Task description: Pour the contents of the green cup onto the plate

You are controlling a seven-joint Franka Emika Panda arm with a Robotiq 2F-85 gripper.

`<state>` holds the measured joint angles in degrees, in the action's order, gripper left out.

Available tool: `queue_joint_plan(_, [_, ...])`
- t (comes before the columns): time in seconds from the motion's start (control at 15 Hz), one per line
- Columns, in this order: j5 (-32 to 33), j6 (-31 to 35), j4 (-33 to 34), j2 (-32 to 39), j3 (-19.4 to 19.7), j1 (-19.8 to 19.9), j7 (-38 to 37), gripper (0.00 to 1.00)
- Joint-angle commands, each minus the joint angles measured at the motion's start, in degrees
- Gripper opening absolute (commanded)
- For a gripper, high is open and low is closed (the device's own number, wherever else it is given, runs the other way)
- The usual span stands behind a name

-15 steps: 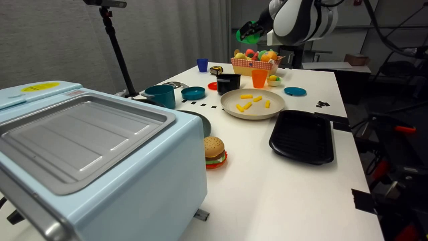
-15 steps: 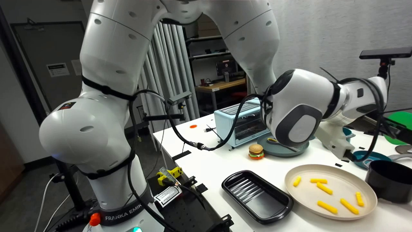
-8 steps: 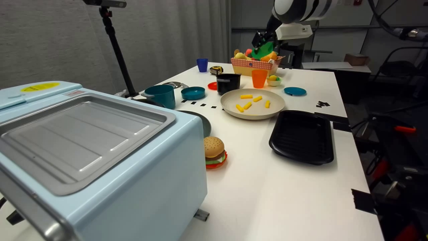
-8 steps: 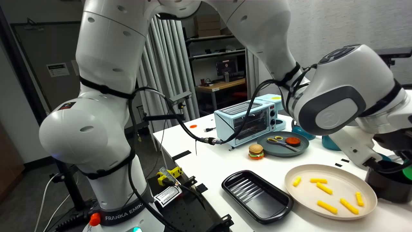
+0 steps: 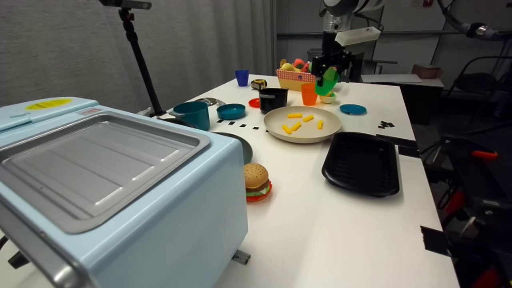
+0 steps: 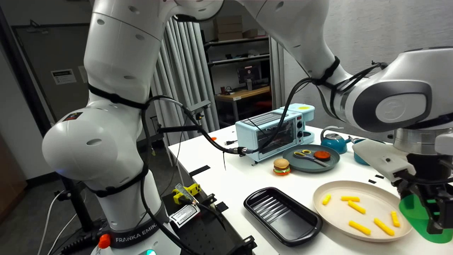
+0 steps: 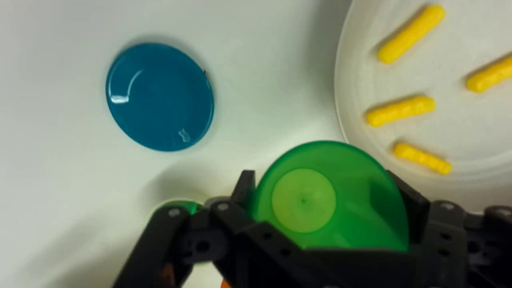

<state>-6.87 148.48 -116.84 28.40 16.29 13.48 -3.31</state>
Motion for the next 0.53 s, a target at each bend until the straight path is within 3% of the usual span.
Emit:
queue_joint_plan(0.0, [3.87, -11.87, 4.59, 3.16, 0.29, 0.76, -1.75, 0.52])
queue_joint_plan(0.2, [5.33, -17.95, 6.87, 6.5, 0.17, 1.58, -1.51, 0.52])
queue_joint_plan(0.47, [6.11, -21.29, 10.12, 10.96, -0.31, 2.78, -0.37, 0.52])
